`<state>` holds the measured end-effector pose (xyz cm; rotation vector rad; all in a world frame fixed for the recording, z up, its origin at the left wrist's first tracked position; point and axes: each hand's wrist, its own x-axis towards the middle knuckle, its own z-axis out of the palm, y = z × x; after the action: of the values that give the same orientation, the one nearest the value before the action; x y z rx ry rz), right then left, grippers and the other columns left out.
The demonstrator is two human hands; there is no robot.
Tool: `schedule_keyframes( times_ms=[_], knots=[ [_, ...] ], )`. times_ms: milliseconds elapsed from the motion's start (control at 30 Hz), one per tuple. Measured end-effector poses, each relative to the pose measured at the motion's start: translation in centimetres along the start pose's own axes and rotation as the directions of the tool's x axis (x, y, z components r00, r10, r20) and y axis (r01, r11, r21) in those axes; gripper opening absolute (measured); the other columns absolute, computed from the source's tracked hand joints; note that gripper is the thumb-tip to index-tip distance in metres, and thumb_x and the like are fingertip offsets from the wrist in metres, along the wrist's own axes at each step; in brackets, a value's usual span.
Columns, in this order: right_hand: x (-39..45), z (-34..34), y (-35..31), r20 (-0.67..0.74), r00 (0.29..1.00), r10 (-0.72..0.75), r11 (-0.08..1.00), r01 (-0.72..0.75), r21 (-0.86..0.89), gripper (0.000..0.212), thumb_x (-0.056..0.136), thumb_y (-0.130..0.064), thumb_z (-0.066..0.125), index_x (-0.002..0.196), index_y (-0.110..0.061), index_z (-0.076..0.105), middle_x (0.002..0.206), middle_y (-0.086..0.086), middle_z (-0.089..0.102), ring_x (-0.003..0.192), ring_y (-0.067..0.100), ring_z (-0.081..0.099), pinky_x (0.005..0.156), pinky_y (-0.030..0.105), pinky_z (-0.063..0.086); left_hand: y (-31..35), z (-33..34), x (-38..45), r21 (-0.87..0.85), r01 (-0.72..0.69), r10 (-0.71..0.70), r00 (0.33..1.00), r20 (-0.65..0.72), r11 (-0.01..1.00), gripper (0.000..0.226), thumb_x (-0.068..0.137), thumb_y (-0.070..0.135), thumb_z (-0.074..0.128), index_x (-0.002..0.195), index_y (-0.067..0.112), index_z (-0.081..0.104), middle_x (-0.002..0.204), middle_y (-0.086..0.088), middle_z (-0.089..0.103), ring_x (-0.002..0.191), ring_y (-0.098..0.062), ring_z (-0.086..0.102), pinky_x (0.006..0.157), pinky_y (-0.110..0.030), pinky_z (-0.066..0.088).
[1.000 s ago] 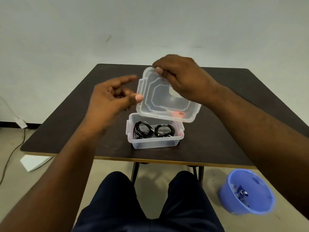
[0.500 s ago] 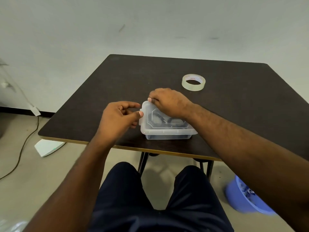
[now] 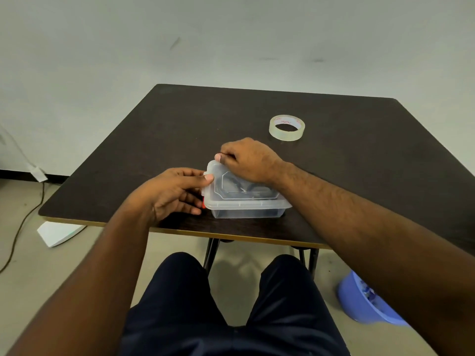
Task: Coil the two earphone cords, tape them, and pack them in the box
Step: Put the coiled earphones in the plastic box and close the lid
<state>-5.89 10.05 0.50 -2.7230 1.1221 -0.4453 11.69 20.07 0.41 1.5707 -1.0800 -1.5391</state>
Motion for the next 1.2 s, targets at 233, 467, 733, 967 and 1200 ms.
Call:
schedule_keyframes(
  times_ms=[233, 467, 733, 967, 1200],
  knots=[
    [-1.8, -2.0, 2.4, 0.037, 0.984, 0.175, 0.984, -0.175, -0.020, 0.053, 0.089, -0.064, 0.044, 0.071, -0.016, 0.061, 0.069, -0.003, 0.059, 0.064, 0.013, 0.057, 0.059, 0.033, 0.048, 1.2, 1.0, -0.1, 0.203, -0.042, 0.076, 0.984, -0.162, 0.978, 0.023, 0.083, 0.023, 0.072, 0.078, 0.001, 0.071, 0.059, -0.011, 0.063, 0.049, -0.017, 0.054, 0.046, -0.028, 0.049],
    [-5.4, -1.9, 4.8, 0.073, 0.848, 0.525, 0.829, -0.529, 0.184, 0.067, 0.083, -0.072, 0.044, 0.075, -0.010, 0.066, 0.071, 0.007, 0.065, 0.065, 0.020, 0.064, 0.058, 0.033, 0.050, 1.5, 2.9, 0.4, 0.533, -0.049, 0.259, 0.909, -0.327, 0.845, 0.025, 0.086, 0.031, 0.068, 0.076, 0.007, 0.069, 0.059, -0.012, 0.062, 0.045, -0.018, 0.054, 0.047, -0.026, 0.048],
    [-5.2, -3.8, 3.1, 0.184, 0.736, 0.651, 0.757, -0.645, -0.101, 0.080, 0.075, -0.086, 0.027, 0.070, -0.014, 0.060, 0.068, 0.005, 0.063, 0.067, 0.020, 0.063, 0.075, 0.038, 0.056, 1.3, 3.6, 0.5, 0.563, -0.026, 0.276, 0.890, -0.364, 0.826, 0.024, 0.088, 0.030, 0.066, 0.080, 0.008, 0.068, 0.064, -0.011, 0.065, 0.047, -0.017, 0.058, 0.046, -0.025, 0.047],
    [-3.8, -4.7, -1.6, 0.000, 0.753, 0.658, 0.642, -0.561, -0.523, 0.058, 0.093, -0.062, 0.038, 0.112, -0.012, 0.059, 0.083, 0.006, 0.049, 0.084, 0.023, 0.053, 0.065, 0.034, 0.040, 1.6, 3.9, 0.3, 0.673, 0.009, 0.348, 0.851, -0.394, 0.740, 0.020, 0.087, 0.027, 0.065, 0.083, 0.008, 0.067, 0.068, -0.010, 0.066, 0.048, -0.019, 0.064, 0.047, -0.024, 0.049],
    [-6.3, -5.7, -1.3, -0.108, 0.790, 0.603, 0.772, -0.613, -0.170, 0.059, 0.081, -0.071, 0.051, 0.091, -0.013, 0.058, 0.084, 0.000, 0.060, 0.074, 0.014, 0.057, 0.063, 0.029, 0.047, 0.4, 4.1, -0.4, 0.536, -0.116, 0.378, 0.829, -0.412, 0.836, 0.023, 0.086, 0.025, 0.063, 0.071, 0.008, 0.067, 0.063, -0.010, 0.068, 0.048, -0.023, 0.066, 0.056, -0.036, 0.060]
  ],
)
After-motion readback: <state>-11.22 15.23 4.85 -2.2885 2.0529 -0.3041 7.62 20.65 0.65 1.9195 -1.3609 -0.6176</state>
